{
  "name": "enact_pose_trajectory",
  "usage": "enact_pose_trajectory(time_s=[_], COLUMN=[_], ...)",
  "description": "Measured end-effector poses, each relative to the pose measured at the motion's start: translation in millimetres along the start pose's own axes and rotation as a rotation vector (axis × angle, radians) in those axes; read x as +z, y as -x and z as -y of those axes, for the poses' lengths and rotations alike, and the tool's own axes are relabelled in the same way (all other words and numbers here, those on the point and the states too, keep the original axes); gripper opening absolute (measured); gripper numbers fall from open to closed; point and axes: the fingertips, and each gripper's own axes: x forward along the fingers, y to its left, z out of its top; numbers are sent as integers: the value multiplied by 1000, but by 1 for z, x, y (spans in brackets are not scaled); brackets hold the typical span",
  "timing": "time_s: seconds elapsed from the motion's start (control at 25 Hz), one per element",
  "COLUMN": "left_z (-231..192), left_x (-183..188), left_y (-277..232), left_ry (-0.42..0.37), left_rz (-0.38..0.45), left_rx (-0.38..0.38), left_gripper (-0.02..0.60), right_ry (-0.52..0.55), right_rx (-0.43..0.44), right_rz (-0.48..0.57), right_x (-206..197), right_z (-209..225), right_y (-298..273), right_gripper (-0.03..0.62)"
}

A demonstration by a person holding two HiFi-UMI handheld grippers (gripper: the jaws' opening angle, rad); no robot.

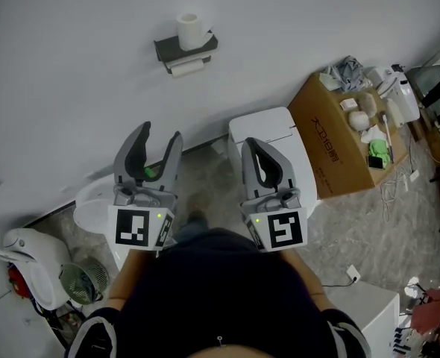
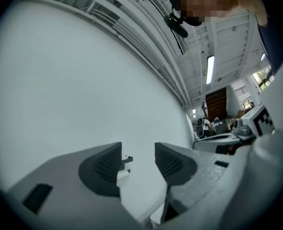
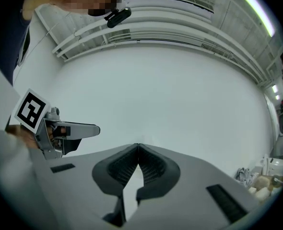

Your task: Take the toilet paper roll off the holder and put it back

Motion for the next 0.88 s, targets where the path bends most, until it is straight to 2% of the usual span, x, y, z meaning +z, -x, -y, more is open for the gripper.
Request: enact_pose_trajectory(time_s=[0.44,0.88], left_z=[-46,-87], left_x=[-31,-52], left_y=[-82,-143], left_ry=[39,33], left_rz=[-30,-34], left_rx=[-59,-95], left_gripper=[196,196], right_ry=[0,-1], right_rx=[-26,-63], right_rz=[3,12], right_x=[-16,-28], right_z=[28,41], right_y=[-94,-163], right_gripper=[17,17])
